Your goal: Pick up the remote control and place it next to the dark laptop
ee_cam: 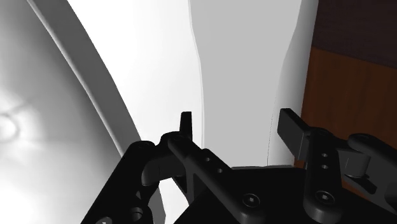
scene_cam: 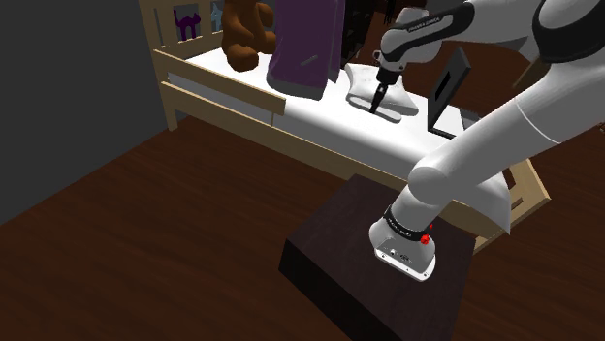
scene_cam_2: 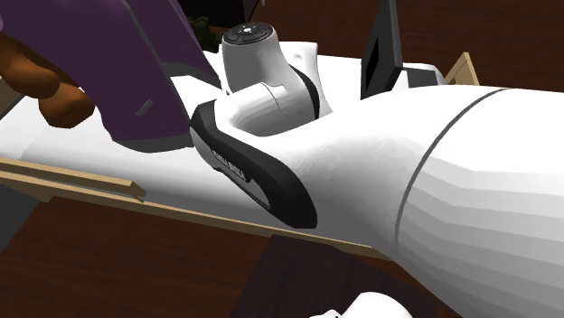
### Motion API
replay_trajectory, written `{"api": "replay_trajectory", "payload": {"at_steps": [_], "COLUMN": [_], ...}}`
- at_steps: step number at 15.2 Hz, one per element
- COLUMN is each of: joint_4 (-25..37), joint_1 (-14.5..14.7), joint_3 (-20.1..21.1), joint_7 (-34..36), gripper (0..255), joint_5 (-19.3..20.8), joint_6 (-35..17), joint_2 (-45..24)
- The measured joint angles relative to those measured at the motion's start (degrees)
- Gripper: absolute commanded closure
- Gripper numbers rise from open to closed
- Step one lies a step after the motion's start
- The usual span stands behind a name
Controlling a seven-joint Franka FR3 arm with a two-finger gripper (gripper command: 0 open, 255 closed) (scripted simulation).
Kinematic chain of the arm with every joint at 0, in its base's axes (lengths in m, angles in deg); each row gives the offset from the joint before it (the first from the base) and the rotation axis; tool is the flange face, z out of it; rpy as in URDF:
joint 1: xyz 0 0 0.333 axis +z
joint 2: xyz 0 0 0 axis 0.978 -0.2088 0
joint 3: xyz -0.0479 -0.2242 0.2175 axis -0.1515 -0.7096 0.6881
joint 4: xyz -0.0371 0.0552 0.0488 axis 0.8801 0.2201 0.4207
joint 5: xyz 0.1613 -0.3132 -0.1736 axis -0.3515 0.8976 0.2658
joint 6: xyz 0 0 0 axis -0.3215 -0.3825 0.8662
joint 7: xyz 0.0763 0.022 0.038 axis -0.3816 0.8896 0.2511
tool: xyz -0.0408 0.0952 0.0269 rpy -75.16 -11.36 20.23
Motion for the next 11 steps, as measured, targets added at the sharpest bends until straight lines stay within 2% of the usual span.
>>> {"api": "replay_trajectory", "payload": {"at_steps": [11], "joint_4": [5.5], "joint_1": [-0.2], "joint_3": [1.9], "joint_7": [0.4], "gripper": [255], "joint_5": [0.2], "joint_6": [9.0], "joint_2": [3.6]}}
